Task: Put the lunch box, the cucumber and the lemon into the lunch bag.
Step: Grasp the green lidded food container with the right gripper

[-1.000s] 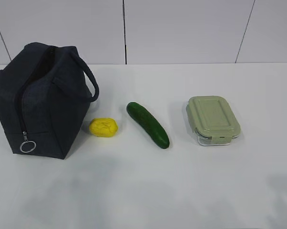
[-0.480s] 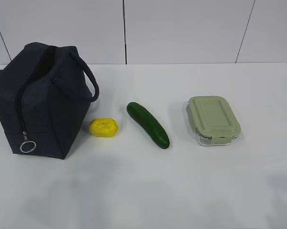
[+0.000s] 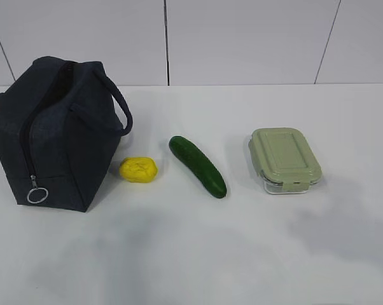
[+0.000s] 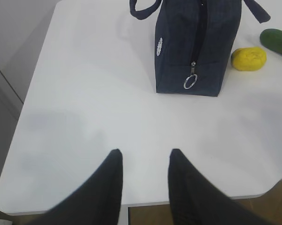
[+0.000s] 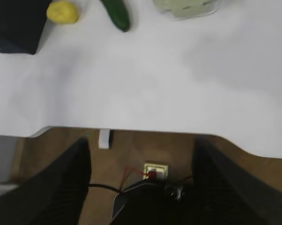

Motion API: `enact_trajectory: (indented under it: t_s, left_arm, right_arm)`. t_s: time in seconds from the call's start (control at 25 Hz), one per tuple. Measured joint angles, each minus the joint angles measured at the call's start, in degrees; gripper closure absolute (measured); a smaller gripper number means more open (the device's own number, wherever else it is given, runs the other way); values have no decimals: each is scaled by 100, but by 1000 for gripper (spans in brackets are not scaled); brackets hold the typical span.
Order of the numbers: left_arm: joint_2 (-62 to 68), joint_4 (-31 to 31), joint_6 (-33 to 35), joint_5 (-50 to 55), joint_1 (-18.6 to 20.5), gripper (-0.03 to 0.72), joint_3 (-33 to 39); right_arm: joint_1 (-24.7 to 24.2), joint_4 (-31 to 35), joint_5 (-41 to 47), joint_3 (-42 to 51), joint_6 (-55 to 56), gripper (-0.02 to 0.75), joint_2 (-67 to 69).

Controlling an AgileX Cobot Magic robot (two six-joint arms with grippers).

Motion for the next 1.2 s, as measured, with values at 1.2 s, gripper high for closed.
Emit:
enact_trajectory:
  t_s: [1.2]
  left_arm:
    - [0, 1, 0, 0, 0, 453, 0]
  right_arm:
    - [-2486, 3687, 947, -2828, -5319, 241, 6801]
